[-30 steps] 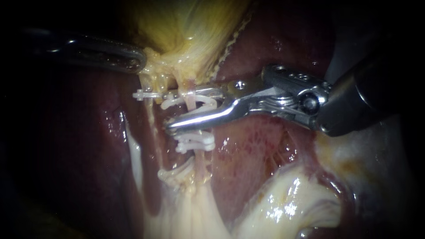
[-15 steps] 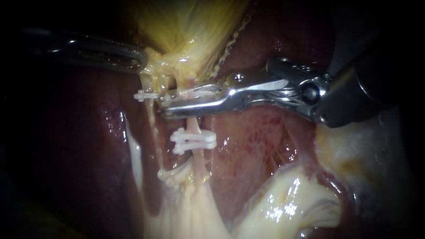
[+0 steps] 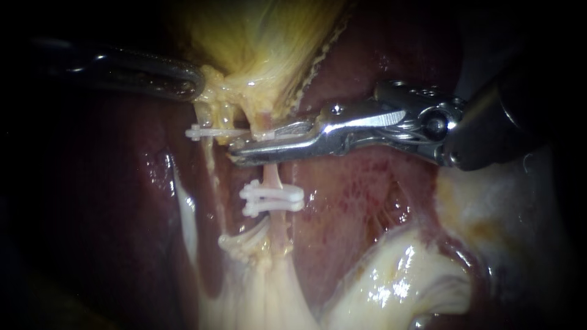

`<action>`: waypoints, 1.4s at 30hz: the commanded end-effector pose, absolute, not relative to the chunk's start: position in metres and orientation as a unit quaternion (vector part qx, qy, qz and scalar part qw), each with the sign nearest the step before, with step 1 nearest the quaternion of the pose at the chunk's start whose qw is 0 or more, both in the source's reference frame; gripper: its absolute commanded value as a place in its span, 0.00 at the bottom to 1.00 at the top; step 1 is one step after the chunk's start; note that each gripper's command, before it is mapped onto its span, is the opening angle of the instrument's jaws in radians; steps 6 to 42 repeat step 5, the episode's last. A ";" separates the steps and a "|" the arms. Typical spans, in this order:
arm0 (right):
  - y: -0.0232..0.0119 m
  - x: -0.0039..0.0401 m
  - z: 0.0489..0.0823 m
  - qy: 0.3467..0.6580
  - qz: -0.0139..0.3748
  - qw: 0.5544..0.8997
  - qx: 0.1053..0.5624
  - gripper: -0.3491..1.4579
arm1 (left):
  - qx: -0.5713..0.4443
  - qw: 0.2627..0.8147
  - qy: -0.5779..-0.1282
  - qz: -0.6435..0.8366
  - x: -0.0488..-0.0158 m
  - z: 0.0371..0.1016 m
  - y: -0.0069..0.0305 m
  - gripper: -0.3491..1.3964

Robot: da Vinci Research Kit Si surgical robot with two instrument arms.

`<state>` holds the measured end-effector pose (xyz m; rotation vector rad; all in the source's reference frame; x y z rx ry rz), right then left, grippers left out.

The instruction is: Clipping third clip right tube

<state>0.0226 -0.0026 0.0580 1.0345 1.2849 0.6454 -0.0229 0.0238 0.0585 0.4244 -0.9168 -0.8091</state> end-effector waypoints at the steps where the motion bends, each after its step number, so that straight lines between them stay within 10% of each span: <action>1: -0.0026 0.0226 0.0580 0.562 0.282 0.633 0.452 0.00 | 0.198 0.798 -0.427 -0.377 -0.0229 0.0585 0.0238 0.00; 42: -0.0026 0.0226 0.0580 0.562 0.282 0.633 0.452 0.00 | 0.198 0.798 -0.427 -0.377 -0.0229 0.0585 0.0239 0.00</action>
